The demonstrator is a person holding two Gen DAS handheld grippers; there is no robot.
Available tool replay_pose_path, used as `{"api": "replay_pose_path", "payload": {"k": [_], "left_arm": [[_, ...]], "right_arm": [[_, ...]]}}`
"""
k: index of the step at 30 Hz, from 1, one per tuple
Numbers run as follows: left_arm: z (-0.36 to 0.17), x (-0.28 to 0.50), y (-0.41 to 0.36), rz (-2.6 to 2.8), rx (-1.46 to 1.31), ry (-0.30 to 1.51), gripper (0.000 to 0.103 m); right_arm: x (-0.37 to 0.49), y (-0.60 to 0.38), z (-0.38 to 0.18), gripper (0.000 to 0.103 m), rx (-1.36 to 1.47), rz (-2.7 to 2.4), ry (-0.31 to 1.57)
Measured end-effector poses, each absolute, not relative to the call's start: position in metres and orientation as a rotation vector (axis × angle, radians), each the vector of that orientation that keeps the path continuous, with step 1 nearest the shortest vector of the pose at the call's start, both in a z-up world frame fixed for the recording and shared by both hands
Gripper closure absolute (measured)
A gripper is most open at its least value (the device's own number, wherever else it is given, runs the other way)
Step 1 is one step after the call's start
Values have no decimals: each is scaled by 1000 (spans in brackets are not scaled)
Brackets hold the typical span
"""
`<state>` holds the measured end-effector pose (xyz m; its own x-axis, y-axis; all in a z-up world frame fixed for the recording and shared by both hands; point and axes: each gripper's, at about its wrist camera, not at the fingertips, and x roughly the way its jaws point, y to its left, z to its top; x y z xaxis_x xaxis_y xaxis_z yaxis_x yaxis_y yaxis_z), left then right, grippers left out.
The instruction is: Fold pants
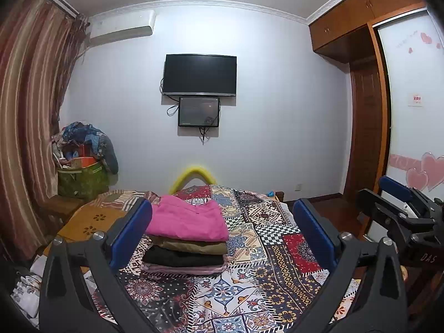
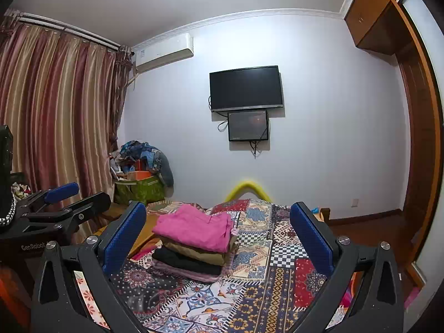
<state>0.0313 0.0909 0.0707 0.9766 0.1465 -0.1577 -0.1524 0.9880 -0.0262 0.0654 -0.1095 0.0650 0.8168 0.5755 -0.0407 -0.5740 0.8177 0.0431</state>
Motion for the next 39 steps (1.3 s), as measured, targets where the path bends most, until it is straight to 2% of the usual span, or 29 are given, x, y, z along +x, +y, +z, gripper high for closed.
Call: {"api": "replay_pose_path", "payload": {"k": [39], "left_arm": [[64, 39, 95, 150, -61, 189, 0]], "right_arm": [[70, -106, 64, 0, 14, 611, 65]]}}
